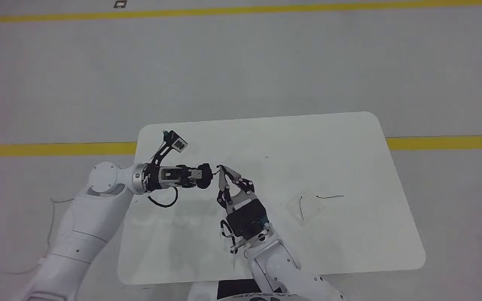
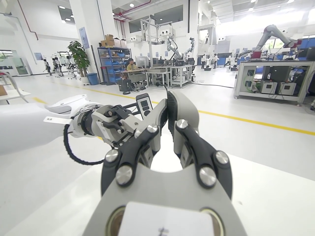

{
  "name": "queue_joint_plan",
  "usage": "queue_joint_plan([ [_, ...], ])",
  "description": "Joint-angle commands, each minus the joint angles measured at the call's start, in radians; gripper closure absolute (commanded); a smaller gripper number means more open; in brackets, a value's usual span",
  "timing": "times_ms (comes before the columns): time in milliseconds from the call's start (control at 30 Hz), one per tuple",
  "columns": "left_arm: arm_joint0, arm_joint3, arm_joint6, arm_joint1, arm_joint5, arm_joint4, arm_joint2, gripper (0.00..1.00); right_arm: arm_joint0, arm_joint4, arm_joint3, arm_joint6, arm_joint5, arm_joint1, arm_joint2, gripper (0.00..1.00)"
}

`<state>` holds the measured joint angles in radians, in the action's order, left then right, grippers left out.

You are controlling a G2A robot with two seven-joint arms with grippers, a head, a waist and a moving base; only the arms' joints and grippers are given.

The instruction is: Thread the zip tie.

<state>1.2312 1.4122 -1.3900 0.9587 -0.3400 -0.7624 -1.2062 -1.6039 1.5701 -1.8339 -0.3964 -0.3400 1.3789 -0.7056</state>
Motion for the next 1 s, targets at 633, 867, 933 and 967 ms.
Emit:
queue_joint_plan([
  [633,0.0,0.0,0.0,0.0,0.0,0.0,0.0,1.0,0.0,0.0,-0.008,-0.005,0.0,0.0,-0.002,1.0],
  [867,0.0,0.0,0.0,0.0,0.0,0.0,0.0,1.0,-0.001,0.0,-0.006,-0.001,0.0,-0.001,-0.001,1.0],
  [933,0.0,0.0,0.0,0.0,0.0,0.0,0.0,1.0,-0.002,0.0,-0.006,-0.002,0.0,-0.001,-0.002,1.0],
  [967,0.0,0.0,0.0,0.0,0.0,0.0,0.0,1.0,-0.002,0.0,-0.007,-0.003,0.0,-0.001,-0.002,1.0],
])
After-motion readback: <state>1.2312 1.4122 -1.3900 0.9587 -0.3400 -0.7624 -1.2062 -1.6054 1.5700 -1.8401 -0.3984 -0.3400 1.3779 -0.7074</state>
